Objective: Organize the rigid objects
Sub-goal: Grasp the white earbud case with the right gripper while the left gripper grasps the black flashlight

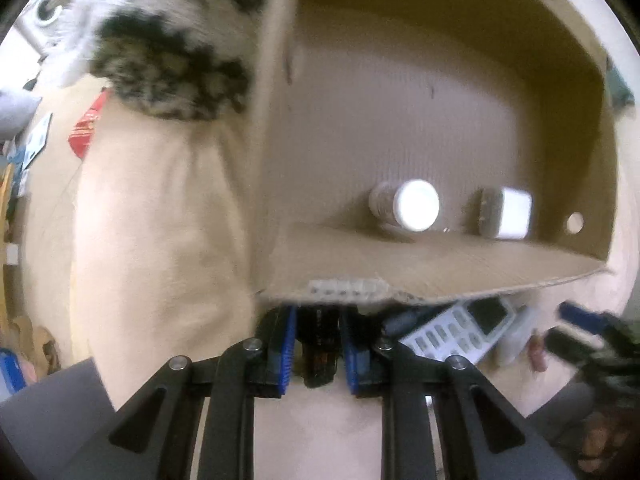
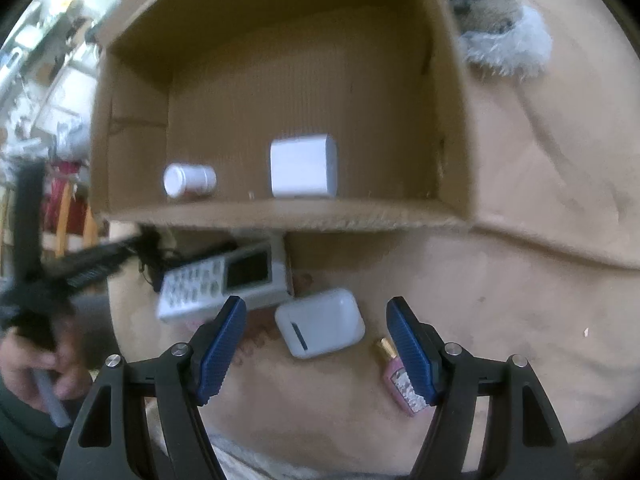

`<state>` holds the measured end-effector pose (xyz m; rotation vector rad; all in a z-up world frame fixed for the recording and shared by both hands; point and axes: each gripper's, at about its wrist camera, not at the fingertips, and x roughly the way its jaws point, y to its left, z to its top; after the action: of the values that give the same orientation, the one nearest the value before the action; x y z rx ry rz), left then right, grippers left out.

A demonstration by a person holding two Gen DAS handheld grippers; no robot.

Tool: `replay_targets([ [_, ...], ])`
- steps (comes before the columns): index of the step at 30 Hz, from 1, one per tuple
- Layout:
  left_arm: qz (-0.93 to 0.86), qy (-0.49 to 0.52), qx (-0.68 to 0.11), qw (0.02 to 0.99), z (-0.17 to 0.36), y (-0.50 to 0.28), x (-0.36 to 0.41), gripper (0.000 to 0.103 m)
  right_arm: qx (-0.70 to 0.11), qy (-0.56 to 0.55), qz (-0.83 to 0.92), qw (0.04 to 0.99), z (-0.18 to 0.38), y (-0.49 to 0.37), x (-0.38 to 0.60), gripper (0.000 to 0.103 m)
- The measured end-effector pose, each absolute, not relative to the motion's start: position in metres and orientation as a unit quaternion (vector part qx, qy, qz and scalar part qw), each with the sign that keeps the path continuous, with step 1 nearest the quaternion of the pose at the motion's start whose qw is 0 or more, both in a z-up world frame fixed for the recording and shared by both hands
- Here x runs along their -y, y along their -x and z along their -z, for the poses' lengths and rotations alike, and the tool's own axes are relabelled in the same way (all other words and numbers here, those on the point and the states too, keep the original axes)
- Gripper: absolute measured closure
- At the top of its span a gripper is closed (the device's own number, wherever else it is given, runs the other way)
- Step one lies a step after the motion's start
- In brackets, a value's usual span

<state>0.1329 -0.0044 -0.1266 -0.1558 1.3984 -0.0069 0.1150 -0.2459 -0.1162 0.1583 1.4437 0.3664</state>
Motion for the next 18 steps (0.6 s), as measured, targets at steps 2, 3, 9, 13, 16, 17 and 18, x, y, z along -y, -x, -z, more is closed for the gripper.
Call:
replay_targets([
  [2,-0.004,0.082,-0.635,0.768,0.119,-0.132,-0.001,0.084,-0.667,-0.047,-0.168,0.724,0.124,-0.114,0.238,0.027],
  [3,-0.007,0.087,-0.634,0.769,0.117,-0.131,-0.004,0.084,-0.673,-0.035,-0.170,0.719,0.128,-0.114,0.234,0.027],
  [9,-0.020,0.090,-0.633,0.769,0.118,-0.120,-0.018,0.085,-0.689,0.074,-0.176,0.699,0.152,-0.108,0.202,0.027],
  [13,-0.020,0.082,-0.624,0.777,0.109,-0.110,-0.026,0.085,-0.683,0.081,-0.181,0.703,0.154,-0.109,0.199,0.044],
  [16,-0.021,0.085,-0.620,0.780,0.105,-0.105,-0.019,0.085,-0.675,0.085,-0.186,0.709,0.148,-0.107,0.198,0.044],
  [17,-0.020,0.087,-0.620,0.780,0.105,-0.106,-0.018,0.085,-0.672,0.087,-0.189,0.711,0.145,-0.105,0.197,0.044],
  [18,-0.019,0.088,-0.619,0.780,0.105,-0.105,-0.019,0.086,-0.668,0.087,-0.191,0.714,0.143,-0.104,0.197,0.044],
])
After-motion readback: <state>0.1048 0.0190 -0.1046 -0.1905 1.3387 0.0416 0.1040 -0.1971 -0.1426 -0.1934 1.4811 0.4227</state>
